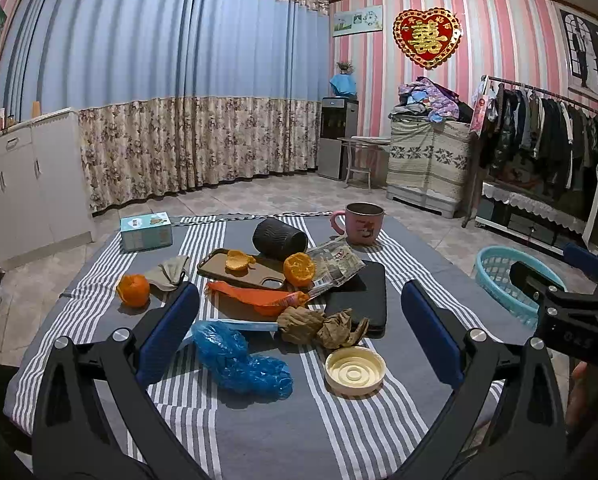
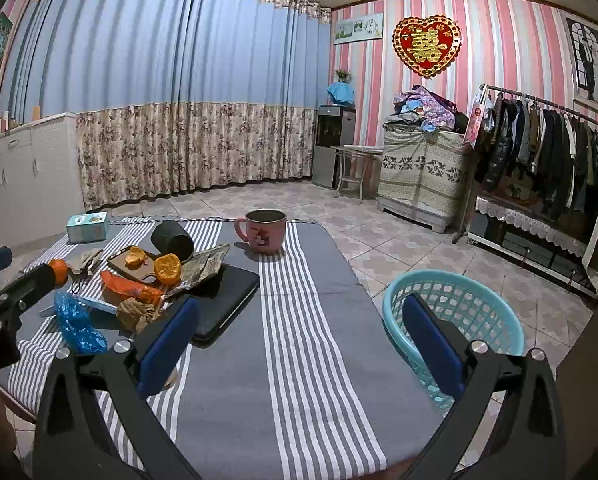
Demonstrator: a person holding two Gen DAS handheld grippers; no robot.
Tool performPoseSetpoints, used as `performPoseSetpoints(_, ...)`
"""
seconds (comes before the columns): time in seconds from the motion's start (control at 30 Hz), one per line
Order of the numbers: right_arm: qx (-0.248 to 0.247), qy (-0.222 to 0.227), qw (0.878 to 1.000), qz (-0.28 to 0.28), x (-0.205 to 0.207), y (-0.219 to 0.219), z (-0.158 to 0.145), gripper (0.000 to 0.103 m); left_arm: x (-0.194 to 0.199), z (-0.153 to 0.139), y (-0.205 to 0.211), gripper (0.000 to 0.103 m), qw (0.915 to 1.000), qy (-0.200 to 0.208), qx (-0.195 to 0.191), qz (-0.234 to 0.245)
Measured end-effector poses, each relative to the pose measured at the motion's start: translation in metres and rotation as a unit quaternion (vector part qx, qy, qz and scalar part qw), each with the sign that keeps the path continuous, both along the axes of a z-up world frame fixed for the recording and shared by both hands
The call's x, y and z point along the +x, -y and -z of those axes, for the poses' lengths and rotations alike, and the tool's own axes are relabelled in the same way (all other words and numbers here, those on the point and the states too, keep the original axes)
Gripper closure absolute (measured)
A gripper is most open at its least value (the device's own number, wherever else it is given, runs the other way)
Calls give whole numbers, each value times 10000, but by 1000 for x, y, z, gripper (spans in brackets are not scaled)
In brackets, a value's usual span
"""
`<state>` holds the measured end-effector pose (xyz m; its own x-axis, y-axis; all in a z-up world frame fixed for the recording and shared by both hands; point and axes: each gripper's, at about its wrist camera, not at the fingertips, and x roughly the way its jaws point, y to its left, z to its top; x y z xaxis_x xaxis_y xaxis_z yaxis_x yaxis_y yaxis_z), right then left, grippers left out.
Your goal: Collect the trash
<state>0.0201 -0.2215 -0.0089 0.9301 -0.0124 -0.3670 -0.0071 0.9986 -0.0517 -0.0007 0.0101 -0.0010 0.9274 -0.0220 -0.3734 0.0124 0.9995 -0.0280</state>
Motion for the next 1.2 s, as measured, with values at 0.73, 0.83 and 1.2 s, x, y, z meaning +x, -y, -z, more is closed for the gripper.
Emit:
performPoseSetpoints(0.73,-43,46,9999,81,2,-6,4,4,2,6,0,5,10000,-9,50,40)
performPoseSetpoints(0.83,-51,36,9999,103,2,-3,6,4,2,6,0,5,10000,-16,49,43)
performPoseSetpoints(1.2,55,-71,9999,146,5,5,12,4,3,7,-1,5,10000,-52,56,47)
